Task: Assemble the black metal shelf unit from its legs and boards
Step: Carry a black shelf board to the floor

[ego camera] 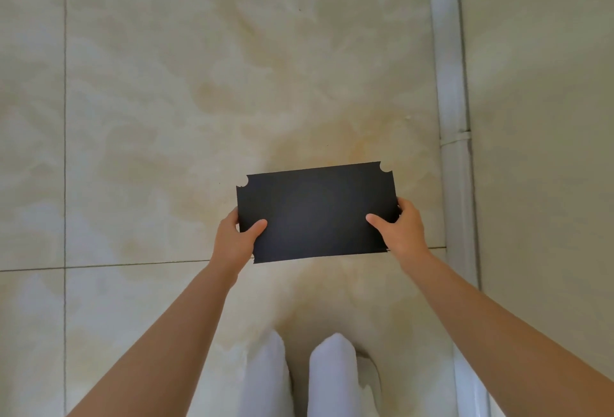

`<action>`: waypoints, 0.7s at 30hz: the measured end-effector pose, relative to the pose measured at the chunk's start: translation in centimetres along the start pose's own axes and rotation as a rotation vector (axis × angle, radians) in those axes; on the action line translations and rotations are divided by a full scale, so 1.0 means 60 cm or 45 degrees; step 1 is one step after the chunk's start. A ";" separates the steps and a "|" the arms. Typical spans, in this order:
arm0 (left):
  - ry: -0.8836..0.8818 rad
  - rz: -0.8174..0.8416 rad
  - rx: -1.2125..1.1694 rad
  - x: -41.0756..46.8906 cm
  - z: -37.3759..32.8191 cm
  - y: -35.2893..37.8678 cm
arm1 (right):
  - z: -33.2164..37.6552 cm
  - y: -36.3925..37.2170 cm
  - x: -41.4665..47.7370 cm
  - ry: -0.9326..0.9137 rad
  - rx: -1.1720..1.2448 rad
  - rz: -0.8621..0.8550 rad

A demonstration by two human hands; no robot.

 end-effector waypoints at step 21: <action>-0.127 -0.059 0.251 0.038 0.007 0.002 | -0.015 0.033 0.028 0.079 -0.262 0.108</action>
Point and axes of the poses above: each hand's wrist, its own x-axis towards the middle knuckle, its own y-axis out of the palm, z = x × y, the point moved 3 cm from there along x, towards the middle knuckle, and after that the axes turned 1 degree about -x, right-handed, at the moved point
